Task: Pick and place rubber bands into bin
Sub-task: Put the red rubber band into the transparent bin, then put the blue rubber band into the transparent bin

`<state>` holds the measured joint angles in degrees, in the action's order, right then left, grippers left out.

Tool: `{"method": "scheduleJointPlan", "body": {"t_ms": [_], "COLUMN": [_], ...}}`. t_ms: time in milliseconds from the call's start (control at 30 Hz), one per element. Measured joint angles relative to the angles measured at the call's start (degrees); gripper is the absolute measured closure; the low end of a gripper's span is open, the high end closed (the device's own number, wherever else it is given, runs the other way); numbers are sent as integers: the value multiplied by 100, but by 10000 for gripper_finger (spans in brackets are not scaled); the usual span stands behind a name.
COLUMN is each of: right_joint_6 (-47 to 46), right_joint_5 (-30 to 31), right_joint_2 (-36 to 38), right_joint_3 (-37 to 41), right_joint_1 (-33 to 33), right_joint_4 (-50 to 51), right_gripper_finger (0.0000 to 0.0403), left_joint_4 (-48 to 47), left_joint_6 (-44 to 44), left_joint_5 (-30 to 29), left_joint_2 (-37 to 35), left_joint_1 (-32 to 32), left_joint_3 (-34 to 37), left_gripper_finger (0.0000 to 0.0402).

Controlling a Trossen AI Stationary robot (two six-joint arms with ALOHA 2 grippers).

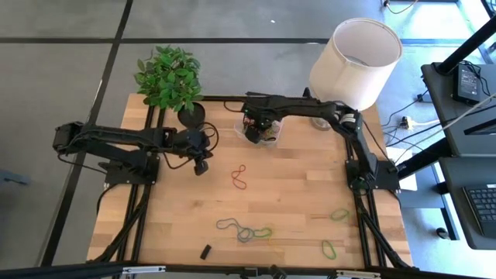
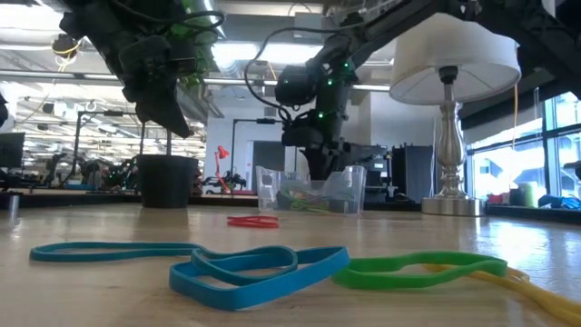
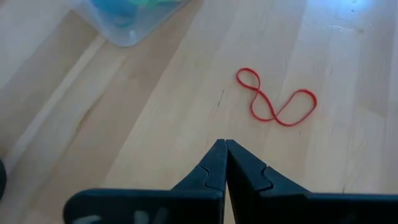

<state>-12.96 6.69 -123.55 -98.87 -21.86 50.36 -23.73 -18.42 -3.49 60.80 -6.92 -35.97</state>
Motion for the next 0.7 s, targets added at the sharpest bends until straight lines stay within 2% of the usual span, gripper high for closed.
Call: {"method": "scheduleJointPlan", "body": {"t_ms": [300, 400, 533, 700], "right_joint_6": [-163, -329, -640, -971], "right_joint_5": [-192, -211, -196, -187], "right_joint_2": [270, 477, 814, 1319], "right_joint_3": [0, 0, 0, 0], "right_joint_1": [-84, -84, -37, 230], "right_joint_4": [159, 311, 579, 1007], "right_gripper_finger": [282, 263, 260, 279], "left_joint_4": [-2, -2, -4, -94], "left_joint_6": [-45, -45, 69, 223], "left_joint_5": [11, 255, 504, 499], "left_joint_2": [0, 0, 0, 11], "left_joint_1": [7, 7, 166, 656], "left_joint_3": [0, 0, 0, -111], "left_gripper_finger": [400, 400, 400, 400]}}
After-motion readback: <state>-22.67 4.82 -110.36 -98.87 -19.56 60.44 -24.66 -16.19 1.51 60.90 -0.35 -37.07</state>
